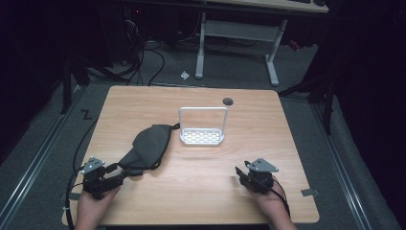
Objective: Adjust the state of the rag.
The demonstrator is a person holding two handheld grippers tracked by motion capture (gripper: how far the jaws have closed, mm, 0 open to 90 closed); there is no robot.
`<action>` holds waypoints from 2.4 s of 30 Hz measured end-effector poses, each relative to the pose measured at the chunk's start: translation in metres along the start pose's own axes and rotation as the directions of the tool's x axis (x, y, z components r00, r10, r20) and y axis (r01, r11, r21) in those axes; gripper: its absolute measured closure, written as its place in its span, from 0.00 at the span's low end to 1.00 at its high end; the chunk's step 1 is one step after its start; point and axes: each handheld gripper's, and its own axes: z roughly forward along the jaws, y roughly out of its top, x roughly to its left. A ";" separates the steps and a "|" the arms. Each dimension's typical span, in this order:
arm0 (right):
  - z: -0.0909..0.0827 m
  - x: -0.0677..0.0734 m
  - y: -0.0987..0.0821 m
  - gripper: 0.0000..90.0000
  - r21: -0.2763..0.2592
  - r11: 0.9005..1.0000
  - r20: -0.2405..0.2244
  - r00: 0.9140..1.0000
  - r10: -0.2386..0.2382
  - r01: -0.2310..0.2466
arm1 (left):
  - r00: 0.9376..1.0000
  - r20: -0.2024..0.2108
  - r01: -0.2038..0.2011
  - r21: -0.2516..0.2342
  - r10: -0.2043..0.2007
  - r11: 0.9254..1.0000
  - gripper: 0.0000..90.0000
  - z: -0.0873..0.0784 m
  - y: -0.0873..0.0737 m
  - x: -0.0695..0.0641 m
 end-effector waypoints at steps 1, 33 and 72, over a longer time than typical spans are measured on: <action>0.000 -0.001 0.000 0.61 -0.003 1.000 -0.004 1.000 0.007 -0.007 | 1.000 0.004 0.007 0.001 -0.007 1.000 0.39 0.000 0.000 0.001; 0.002 0.005 0.001 0.54 0.004 0.999 -0.041 0.998 0.039 -0.039 | 0.996 0.086 -0.021 -0.062 0.026 0.998 0.32 0.003 0.037 -0.017; 0.006 0.011 0.001 0.53 0.022 1.000 -0.065 0.998 0.019 -0.018 | 0.991 0.097 -0.102 0.139 0.089 0.985 0.89 0.035 0.017 -0.057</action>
